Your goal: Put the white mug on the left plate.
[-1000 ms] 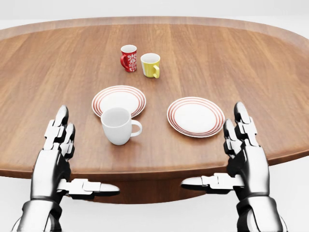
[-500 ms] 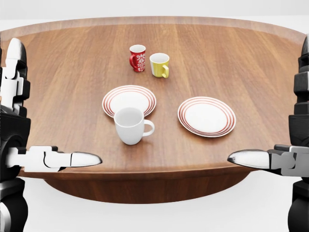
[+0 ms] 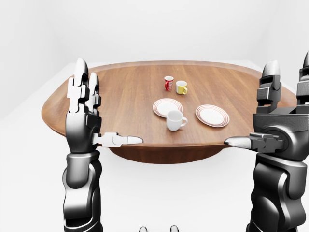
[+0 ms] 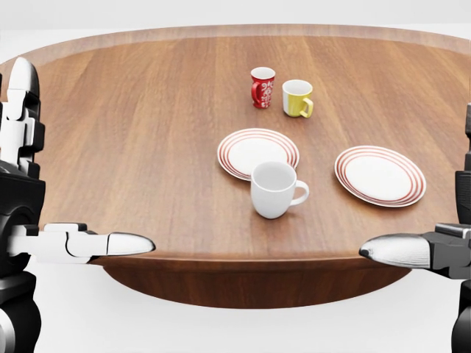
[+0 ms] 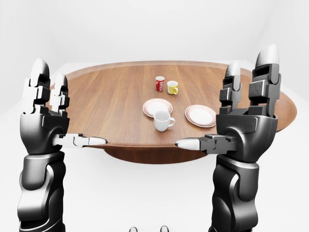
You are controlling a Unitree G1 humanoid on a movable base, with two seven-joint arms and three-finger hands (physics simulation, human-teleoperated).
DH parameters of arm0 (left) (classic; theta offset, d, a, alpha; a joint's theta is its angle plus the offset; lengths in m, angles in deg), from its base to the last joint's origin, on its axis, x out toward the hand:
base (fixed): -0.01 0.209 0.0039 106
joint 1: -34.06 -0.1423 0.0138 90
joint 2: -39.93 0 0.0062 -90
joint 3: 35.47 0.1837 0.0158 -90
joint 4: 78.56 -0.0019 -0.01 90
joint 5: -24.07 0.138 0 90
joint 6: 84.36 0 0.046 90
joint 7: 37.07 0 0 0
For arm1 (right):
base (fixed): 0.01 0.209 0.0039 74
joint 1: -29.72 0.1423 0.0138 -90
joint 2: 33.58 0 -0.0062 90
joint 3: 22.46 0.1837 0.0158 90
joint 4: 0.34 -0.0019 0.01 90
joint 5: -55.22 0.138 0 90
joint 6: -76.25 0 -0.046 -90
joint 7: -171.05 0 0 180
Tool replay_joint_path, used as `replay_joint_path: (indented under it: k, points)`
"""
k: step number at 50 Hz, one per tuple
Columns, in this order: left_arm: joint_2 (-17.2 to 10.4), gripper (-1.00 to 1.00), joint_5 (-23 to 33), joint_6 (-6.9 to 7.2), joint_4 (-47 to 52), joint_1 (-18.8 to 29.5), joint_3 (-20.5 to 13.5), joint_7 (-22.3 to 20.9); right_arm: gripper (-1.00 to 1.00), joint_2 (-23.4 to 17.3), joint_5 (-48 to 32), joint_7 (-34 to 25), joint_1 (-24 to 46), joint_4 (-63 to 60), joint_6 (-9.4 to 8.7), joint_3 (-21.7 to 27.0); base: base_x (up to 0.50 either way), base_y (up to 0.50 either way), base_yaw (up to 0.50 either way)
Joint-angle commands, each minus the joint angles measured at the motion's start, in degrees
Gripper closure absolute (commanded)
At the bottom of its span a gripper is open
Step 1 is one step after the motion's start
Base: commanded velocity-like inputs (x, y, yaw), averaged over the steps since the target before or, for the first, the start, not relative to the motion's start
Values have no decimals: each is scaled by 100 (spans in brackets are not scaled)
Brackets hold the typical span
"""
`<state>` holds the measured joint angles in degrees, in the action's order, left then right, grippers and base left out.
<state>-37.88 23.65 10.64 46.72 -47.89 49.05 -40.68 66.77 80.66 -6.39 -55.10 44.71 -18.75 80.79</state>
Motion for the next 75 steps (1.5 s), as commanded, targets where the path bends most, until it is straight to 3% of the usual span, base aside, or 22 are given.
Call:
replay_joint_path:
  k: [1,11,19,75]
  points:
    - [4,-100,31,0,14,-9,9,-20,-100,-6,-18,-29,-10,-13,0,6,0,50,0]
    - [13,-100,51,0,38,-35,21,-49,-100,-2,-230,-47,-24,82,0,-55,0,43,0]
    - [17,-100,51,0,97,-35,25,-54,-100,57,191,1,-2,-58,0,125,0,0,0]
    - [29,-100,77,0,168,-58,58,-125,-100,-93,376,2,-25,-341,0,151,50,0,0]
